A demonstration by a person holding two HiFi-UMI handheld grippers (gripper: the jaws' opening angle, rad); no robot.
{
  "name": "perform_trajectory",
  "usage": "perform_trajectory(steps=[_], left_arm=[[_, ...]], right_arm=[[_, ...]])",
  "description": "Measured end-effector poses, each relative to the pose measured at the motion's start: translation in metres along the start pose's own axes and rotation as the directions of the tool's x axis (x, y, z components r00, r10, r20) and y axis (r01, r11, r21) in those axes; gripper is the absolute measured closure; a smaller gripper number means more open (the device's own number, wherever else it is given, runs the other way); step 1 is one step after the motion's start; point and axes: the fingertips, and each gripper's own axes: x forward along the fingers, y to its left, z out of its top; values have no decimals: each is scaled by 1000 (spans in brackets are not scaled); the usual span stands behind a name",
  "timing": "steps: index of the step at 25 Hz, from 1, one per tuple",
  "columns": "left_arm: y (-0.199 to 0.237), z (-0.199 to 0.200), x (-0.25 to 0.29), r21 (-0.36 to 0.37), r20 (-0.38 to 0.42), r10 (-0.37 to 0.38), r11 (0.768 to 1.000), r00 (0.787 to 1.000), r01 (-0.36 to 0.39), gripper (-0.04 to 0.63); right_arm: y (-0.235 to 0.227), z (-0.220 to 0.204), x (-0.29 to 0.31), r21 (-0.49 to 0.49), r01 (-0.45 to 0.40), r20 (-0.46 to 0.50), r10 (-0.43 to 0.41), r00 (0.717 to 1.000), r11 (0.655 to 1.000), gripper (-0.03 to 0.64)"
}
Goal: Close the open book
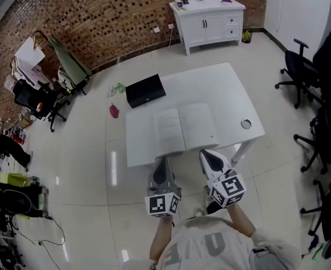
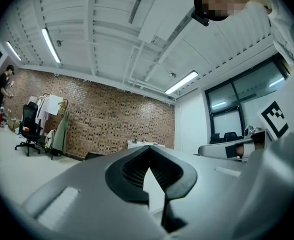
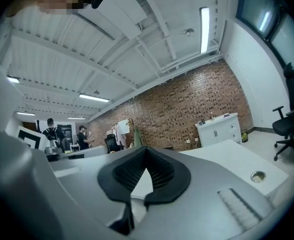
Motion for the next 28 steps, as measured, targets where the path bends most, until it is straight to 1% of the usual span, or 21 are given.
perform_trajectory(steps=[2,5,8,12,18,21,23,26,28], left_arm=[[4,2,21,0,16,23,1000,1000,-22,580],[6,3,44,20,23,56,998,998,-56,580],[6,4,61,34,11,55,998,998,-55,580],[12,0,73,0,2,53,999,999,-53,580],[20,-1,84,4,8,45,999,999,-45,581],[22,-6,89,8,-14,42,999,999,-42,581],[27,-16,89,-17,-37,54,998,998,-54,581],[36,-32,85,-82,-67,74,993,995,-80,584],[39,-44,83,-91,-93,81,992,992,-89,586]], right_arm=[[-10,3,13,-16,-34,-2,34,999,999,612],[-25,3,28,-8,-61,-6,61,998,998,612],[-37,5,42,9,-56,-17,56,998,998,612],[-44,5,58,17,-44,-40,44,998,999,612],[-40,0,69,54,-56,-39,58,998,997,612],[-35,-6,76,42,-57,-61,60,996,997,612],[-33,-8,79,38,-62,-69,64,996,997,612],[-37,-9,82,50,-49,-72,53,996,998,612],[-38,-14,81,50,-38,-83,42,996,998,612]])
